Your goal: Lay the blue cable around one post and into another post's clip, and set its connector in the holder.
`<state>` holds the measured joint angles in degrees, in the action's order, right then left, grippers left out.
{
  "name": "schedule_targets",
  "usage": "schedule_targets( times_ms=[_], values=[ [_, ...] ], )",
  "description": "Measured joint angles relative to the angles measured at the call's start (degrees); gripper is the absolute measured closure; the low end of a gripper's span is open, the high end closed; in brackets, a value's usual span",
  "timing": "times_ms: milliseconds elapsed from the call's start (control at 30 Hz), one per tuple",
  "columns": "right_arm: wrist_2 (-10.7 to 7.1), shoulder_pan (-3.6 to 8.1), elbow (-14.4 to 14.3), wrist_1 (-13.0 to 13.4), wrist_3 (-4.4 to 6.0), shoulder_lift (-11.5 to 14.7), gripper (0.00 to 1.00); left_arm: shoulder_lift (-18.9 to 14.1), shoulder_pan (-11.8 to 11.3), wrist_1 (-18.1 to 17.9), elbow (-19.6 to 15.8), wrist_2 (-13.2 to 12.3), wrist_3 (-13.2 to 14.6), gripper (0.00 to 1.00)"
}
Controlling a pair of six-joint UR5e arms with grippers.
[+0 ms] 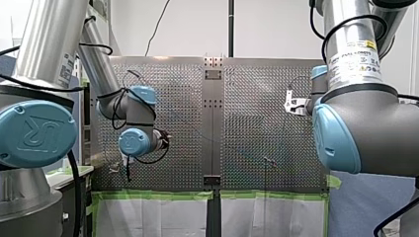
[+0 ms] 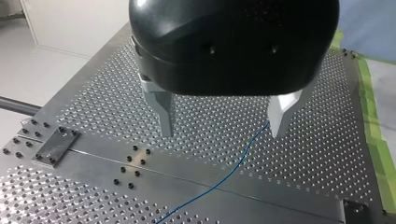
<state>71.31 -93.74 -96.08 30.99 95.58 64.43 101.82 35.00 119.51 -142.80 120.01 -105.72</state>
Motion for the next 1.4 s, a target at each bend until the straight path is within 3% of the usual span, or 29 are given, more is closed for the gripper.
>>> schedule_targets(
  times_ms=[333, 867, 967, 1167, 1400],
  values=[
    [-0.30, 0.11, 0.4, -1.5, -4.91, 0.0, 1.00, 0.0, -0.1, 0.5, 0.0, 0.0, 0.1, 0.00],
    [-0.36, 0.28, 3.6, -7.0, -12.02, 1.3, 1.00, 0.0, -0.1, 0.6, 0.0, 0.0, 0.1, 0.00],
    [-0.60, 0.46, 3.7, -7.0, -12.12, 2.7, 1.00, 0.0, -0.1, 0.6, 0.0, 0.0, 0.0, 0.00],
    [-1.96, 0.82, 3.9, -6.7, -10.65, 4.4, 1.00, 0.0, -0.1, 0.6, 0.0, 0.0, 0.0, 0.00],
    [-1.94, 1.06, 4.5, -6.8, -9.05, 4.7, 1.00, 0.0, -0.2, 0.6, -0.1, 0.0, 0.0, 0.00]
  ],
)
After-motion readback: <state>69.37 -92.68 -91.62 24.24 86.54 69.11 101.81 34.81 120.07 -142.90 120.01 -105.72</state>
